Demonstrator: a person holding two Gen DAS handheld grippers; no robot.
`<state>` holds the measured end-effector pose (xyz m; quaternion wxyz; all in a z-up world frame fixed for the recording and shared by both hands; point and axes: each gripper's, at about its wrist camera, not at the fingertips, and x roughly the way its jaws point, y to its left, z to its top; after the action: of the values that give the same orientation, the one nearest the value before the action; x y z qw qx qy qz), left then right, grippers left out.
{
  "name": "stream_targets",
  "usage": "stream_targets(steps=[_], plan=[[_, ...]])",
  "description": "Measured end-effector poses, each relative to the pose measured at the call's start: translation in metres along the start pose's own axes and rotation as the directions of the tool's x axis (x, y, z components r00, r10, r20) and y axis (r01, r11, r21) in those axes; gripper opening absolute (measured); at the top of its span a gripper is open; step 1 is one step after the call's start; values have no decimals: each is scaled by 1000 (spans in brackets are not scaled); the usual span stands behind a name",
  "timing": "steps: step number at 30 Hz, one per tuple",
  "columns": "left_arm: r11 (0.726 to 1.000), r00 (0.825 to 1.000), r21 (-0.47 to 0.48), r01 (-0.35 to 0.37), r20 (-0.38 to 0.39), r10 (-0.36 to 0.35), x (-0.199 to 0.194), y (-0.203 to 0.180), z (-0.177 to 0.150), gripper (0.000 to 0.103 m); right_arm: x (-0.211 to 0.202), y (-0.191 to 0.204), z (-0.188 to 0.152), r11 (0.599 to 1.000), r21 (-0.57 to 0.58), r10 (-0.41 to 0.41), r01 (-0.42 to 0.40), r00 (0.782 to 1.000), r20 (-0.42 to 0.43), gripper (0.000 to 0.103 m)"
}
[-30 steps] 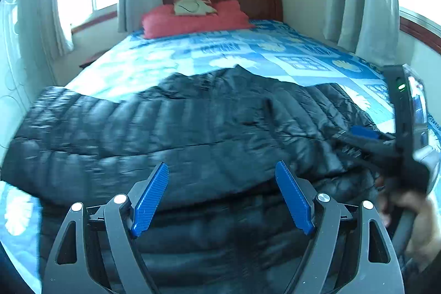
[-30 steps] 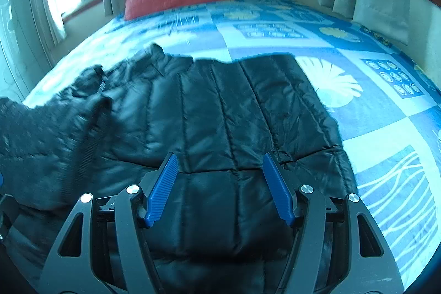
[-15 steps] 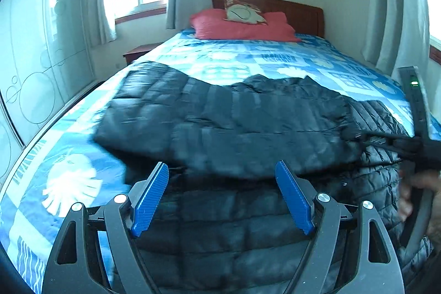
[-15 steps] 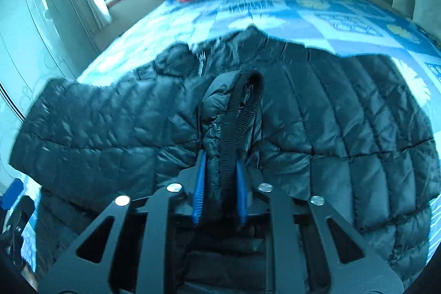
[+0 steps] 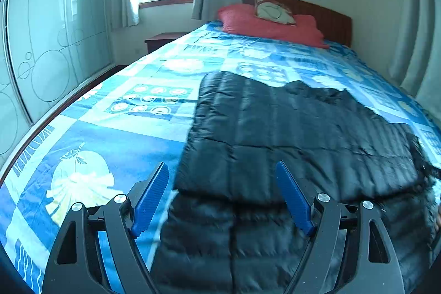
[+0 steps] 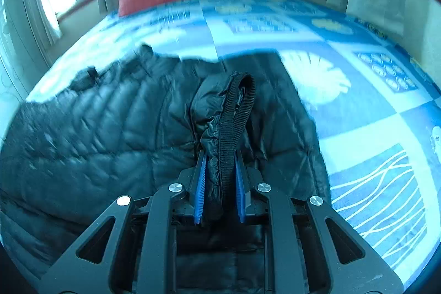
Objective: Fold large clothes
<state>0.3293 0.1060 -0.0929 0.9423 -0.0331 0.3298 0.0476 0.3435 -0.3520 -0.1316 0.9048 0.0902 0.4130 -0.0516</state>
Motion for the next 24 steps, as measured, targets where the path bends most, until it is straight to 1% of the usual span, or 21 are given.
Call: stream_targets(steps=[2,4,5,6,7,8,10,12,13,14,16,17,18,19,21,22,23,24], plan=[[1000,1000,-7,-14,-26,14,8,3,2,79,-1,1,-1,1000,-3,3,-3,1000,3,21],[1000,999,-24,-4,-32,3,7,6,4,79,-8,1,1,1000,5,5,-5,1000,-2,30],[1000,1000,-21,2,-18,-3,4,6,6,79,-14,1,1,1000,11,5,-5,1000,5,39],[1000,1000,-14,5,-3,-6,1,5,7,79,-24,2,3,1000,20,1,-2,999,35,49],[1000,1000,0,8,15,-8,-3,4,10,79,-34,5,5,1000,28,-13,11,997,77,51],[1000,999,19,14,30,-14,-4,0,13,79,-41,10,8,1000,27,-18,15,994,105,52],[998,999,55,15,37,-17,1,-9,20,79,-44,20,13,1000,12,18,-20,992,124,52],[996,1000,86,10,23,-12,11,-16,25,79,-33,37,15,998,-33,49,-46,994,101,52],[994,1000,106,9,5,-10,21,-20,26,79,-26,43,16,998,-49,51,-47,995,85,52],[993,1000,122,-9,-18,11,32,-23,26,79,-16,49,14,996,-70,50,-45,997,62,52],[989,993,138,-52,-99,66,57,-23,22,79,12,57,6,995,-96,38,-40,999,-26,52],[986,986,151,-68,-140,89,68,-23,18,79,21,57,1,994,-97,38,-42,998,-40,52],[984,980,161,-71,-170,98,77,-22,14,79,21,57,-1,994,-99,38,-40,999,-28,53],[984,979,166,-69,-179,99,81,-23,12,79,21,58,0,994,-103,35,-38,999,-31,53],[980,980,186,-75,-170,107,78,-25,14,78,17,57,4,993,-107,41,-45,998,-39,52],[977,982,198,-76,-152,107,73,-26,15,78,12,56,8,993,-99,54,-58,998,-42,52],[975,986,209,-81,-127,109,64,-27,18,78,8,55,11,994,-87,65,-68,997,-38,52],[974,991,212,-76,-90,97,53,-28,21,78,1,52,18,994,-66,85,-86,996,-12,52]])
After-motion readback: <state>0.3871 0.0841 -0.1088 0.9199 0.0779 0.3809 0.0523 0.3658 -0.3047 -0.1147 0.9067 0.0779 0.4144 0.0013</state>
